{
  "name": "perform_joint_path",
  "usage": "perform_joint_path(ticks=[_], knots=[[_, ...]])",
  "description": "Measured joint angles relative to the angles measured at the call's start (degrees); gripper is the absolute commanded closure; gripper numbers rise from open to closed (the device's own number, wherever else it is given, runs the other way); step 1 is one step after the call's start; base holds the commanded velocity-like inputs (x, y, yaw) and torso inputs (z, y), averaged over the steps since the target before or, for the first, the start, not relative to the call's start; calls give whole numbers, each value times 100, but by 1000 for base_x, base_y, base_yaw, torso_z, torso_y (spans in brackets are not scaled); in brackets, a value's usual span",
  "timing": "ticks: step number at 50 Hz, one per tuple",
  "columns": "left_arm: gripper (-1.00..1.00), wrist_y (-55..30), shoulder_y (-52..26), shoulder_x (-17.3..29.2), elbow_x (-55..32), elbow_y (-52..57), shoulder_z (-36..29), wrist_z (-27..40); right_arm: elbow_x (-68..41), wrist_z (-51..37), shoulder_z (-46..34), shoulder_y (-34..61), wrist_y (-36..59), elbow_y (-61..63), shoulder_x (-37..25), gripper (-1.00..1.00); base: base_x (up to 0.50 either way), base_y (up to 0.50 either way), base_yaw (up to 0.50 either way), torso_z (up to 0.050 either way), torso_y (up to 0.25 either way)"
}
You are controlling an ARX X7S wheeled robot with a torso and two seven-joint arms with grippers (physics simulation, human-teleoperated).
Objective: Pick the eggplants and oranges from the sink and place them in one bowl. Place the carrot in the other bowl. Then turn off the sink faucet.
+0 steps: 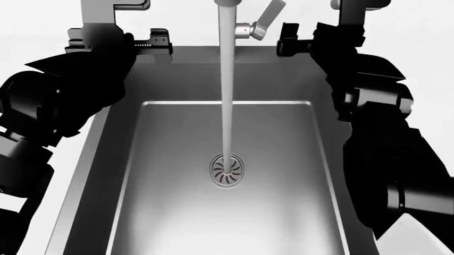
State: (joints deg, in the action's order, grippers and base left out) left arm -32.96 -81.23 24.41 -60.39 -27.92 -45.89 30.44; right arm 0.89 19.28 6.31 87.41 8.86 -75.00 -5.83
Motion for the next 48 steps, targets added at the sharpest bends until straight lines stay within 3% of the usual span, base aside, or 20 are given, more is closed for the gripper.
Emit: perform_joint_path(ticks=[24, 48], knots=[[-100, 84, 113, 47, -20, 3, 21, -113, 67, 62, 171, 229, 164, 77, 355, -100, 0, 0, 0, 0, 0], [-100, 179, 171, 30, 48, -113, -18, -245, 10, -137, 152, 95, 109, 57, 201, -100, 0, 0, 0, 0, 0]])
